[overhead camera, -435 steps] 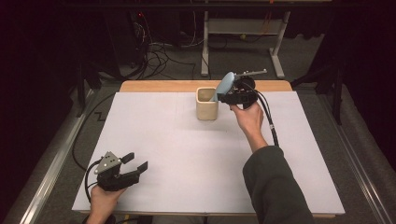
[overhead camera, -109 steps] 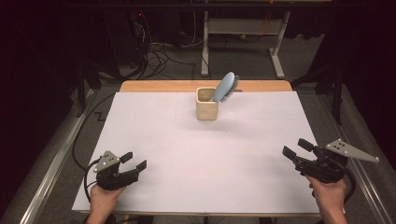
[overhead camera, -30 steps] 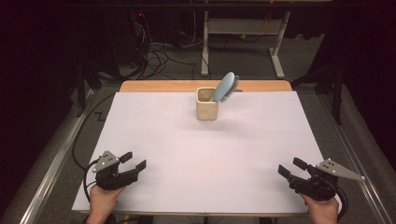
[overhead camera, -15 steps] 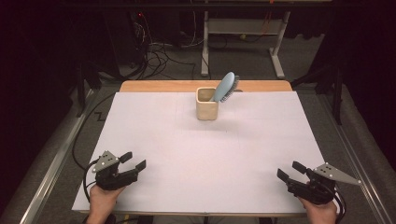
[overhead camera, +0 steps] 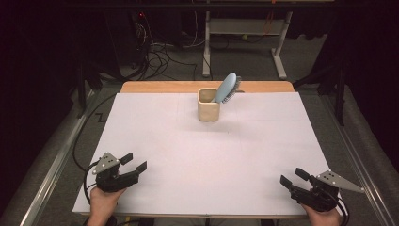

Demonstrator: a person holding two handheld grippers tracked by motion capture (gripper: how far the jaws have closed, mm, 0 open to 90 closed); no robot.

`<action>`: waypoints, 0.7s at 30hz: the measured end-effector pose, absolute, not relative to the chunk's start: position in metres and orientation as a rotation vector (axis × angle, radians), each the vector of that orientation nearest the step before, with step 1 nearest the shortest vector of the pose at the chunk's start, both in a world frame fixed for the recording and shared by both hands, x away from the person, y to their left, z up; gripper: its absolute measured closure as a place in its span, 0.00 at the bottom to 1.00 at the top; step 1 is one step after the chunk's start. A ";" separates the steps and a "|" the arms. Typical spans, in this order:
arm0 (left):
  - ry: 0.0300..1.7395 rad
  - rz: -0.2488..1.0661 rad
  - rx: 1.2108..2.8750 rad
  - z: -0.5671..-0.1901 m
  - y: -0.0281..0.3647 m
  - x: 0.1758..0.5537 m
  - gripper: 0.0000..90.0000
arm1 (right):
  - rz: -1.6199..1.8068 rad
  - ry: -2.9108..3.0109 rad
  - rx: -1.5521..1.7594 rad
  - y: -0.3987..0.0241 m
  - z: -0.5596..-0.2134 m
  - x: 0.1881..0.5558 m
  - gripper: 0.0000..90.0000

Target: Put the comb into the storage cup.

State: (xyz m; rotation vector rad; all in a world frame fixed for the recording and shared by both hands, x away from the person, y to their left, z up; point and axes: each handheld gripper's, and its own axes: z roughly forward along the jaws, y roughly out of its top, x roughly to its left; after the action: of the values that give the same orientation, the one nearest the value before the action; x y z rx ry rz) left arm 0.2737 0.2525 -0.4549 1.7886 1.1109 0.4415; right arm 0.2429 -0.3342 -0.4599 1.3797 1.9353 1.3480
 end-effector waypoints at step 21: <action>1.109 0.431 1.792 -0.455 0.252 0.273 0.36 | 1.346 1.934 1.364 -0.333 -0.460 0.232 0.30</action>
State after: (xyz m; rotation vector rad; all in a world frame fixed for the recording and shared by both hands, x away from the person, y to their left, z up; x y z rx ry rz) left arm 0.2735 0.2525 -0.4552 1.7922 1.1086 0.4309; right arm 0.2325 -0.3327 -0.4595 1.3636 1.9341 1.3455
